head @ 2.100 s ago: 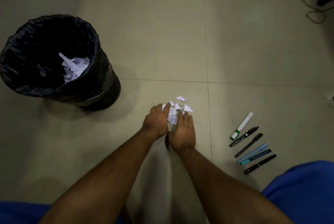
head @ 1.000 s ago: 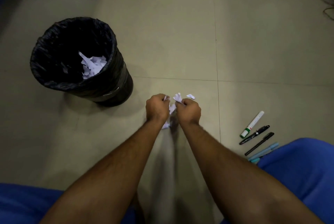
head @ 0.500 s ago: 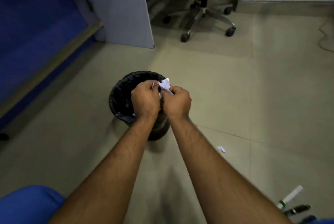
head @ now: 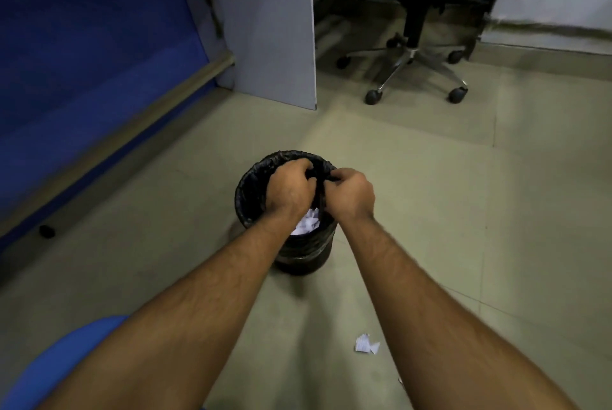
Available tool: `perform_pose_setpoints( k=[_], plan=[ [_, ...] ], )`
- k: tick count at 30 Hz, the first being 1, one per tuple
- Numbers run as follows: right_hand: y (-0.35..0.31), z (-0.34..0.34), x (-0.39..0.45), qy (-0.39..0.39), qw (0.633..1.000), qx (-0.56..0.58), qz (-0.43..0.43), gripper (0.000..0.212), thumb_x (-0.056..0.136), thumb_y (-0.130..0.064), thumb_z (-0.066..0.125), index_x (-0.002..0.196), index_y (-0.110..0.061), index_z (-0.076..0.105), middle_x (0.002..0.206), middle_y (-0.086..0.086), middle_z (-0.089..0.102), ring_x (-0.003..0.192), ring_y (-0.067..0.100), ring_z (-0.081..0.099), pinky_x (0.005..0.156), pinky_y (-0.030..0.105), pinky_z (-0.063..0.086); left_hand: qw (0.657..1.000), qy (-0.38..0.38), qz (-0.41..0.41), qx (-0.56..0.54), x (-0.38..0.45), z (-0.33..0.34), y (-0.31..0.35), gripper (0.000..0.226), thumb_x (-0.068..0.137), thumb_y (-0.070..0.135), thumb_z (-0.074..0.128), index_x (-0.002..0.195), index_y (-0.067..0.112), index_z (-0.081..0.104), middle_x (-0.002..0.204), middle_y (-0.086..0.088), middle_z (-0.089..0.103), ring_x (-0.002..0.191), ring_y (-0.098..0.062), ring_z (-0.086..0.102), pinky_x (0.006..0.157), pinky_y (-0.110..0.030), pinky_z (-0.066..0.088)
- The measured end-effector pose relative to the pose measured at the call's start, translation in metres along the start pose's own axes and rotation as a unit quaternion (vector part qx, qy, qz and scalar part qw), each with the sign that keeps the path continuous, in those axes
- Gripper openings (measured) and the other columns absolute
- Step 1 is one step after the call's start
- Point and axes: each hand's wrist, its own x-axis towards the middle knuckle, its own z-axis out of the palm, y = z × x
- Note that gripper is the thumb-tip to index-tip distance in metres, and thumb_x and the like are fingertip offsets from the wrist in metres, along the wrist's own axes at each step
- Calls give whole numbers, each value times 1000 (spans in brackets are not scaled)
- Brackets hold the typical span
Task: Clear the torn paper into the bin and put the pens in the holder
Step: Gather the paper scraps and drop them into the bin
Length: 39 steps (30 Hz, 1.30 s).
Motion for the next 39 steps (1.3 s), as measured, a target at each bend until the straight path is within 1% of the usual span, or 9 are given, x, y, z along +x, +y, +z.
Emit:
perform_pose_setpoints(
  k=[4, 9, 13, 17, 22, 26, 29, 34, 39],
  plan=[
    [14, -22, 1, 32, 996, 82, 22, 42, 72, -27, 57, 110, -23, 73, 86, -3, 77, 82, 22, 73, 80, 40, 61, 992, 0, 23, -124, -16, 12, 30, 19, 83, 19, 65, 100, 22, 71, 79, 7, 71, 77, -13, 66, 76, -30, 56],
    [97, -48, -14, 84, 989, 77, 90, 47, 71, -29, 51, 114, -24, 71, 89, -3, 76, 84, 22, 74, 78, 44, 61, 987, -73, 64, -128, -57, 76, 45, 25, 86, 24, 64, 111, 22, 69, 85, 3, 70, 80, -17, 65, 78, -31, 53],
    [177, -57, -44, 77, 980, -9, 182, 38, 84, -23, 58, 121, -22, 69, 103, 1, 76, 102, 25, 69, 89, 27, 50, 979, -184, 80, -44, -104, 144, 36, 30, 89, 23, 59, 118, 21, 65, 102, -2, 71, 95, -22, 65, 84, -33, 52],
    [253, -57, -86, 20, 964, -133, 231, 49, 86, -29, 63, 134, -20, 58, 127, 6, 65, 118, 29, 61, 92, 33, 49, 937, -326, 78, 93, -158, 206, 4, 42, 90, 22, 57, 132, 20, 53, 129, -8, 57, 115, -28, 57, 93, -36, 50],
    [312, -46, -146, -60, 913, -236, 329, 64, 81, -49, 66, 130, -16, 42, 129, 12, 49, 119, 36, 52, 90, 39, 47, 925, -304, -7, 227, -228, 236, -36, 42, 94, 41, 56, 127, 18, 44, 125, -10, 47, 112, -28, 52, 80, -36, 52],
    [328, -25, -152, -30, 933, -200, 296, 35, 93, -29, 59, 121, -12, 48, 123, 15, 51, 110, 38, 58, 88, 38, 49, 950, -252, -9, 184, -245, 245, -34, 34, 81, 27, 76, 109, 16, 61, 99, -12, 60, 79, -26, 65, 66, -31, 54],
    [333, -17, -135, -10, 953, -154, 262, 23, 98, -30, 56, 108, -11, 60, 113, 15, 59, 99, 34, 63, 81, 31, 47, 954, -290, -20, 75, -240, 255, -28, 48, 91, 6, 53, 135, 23, 46, 120, -9, 52, 102, -27, 60, 93, -37, 51],
    [339, -25, -98, 34, 968, -112, 221, 12, 94, -20, 58, 101, -15, 66, 109, 9, 68, 93, 29, 67, 73, 25, 42, 963, -269, -16, 23, -214, 276, -27, 29, 95, 13, 53, 124, 16, 53, 125, -12, 49, 102, -33, 63, 91, -40, 52],
    [333, -46, -71, 90, 975, -123, 161, 18, 89, -13, 56, 101, -18, 69, 113, 3, 67, 98, 29, 65, 77, 28, 45, 943, -326, 39, 61, -194, 269, -32, 50, 88, 15, 64, 134, 18, 46, 129, -7, 42, 104, -31, 62, 85, -32, 50]
  ],
)
